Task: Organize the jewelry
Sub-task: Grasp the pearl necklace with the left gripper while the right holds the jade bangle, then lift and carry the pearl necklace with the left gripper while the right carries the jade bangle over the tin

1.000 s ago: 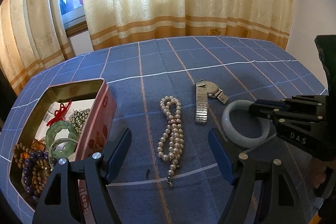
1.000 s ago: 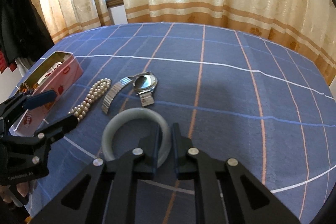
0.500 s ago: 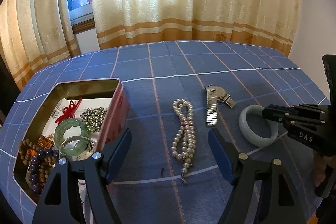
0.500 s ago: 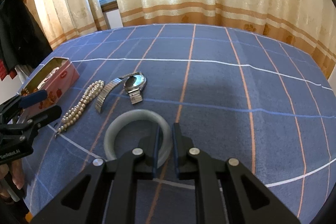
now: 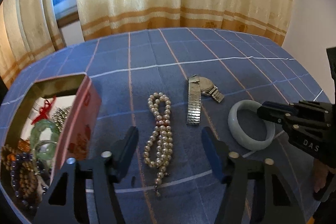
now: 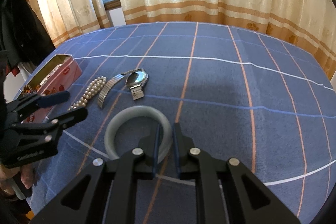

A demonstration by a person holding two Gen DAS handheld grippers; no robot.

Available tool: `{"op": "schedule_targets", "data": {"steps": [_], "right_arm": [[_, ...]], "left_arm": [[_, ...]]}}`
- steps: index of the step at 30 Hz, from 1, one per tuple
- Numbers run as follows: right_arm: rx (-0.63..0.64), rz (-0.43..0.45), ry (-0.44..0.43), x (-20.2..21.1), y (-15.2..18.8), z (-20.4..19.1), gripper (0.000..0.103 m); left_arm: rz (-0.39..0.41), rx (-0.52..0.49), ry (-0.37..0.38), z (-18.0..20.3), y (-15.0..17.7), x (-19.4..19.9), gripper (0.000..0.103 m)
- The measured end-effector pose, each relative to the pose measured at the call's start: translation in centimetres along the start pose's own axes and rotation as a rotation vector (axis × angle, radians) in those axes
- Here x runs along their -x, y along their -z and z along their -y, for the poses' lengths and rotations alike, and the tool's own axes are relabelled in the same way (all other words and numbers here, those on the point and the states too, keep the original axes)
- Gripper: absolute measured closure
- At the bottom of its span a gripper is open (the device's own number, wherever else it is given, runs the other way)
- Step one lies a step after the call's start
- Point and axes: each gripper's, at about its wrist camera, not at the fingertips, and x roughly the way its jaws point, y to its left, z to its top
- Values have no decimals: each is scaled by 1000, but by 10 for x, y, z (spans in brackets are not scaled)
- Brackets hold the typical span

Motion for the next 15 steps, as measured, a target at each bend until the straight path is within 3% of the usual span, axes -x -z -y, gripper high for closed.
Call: {"op": "schedule_targets", "data": {"steps": [4,5,7,11,13,15], "right_arm": [[-7,-4,-11,0,-1,3,87],[-5,-4,-10,0,-1,3,87],[4,-4,-11,0,-1,2,88],[10,16,-22,3,0,2,90],[11,35,-20,7,0,1,90],[17,52,-14,10,0,0,90]], "left_arm": [[-41,3,29,1,0,-9,66],[-47,-2,33,1,0,-10,66],[-45,-8,27,2,0,-9,81],[-33,-16,28,3,2,-6,84],[-5,-38,9,8,3,0,97],[12,-56,3,12,5,5,97]]}}
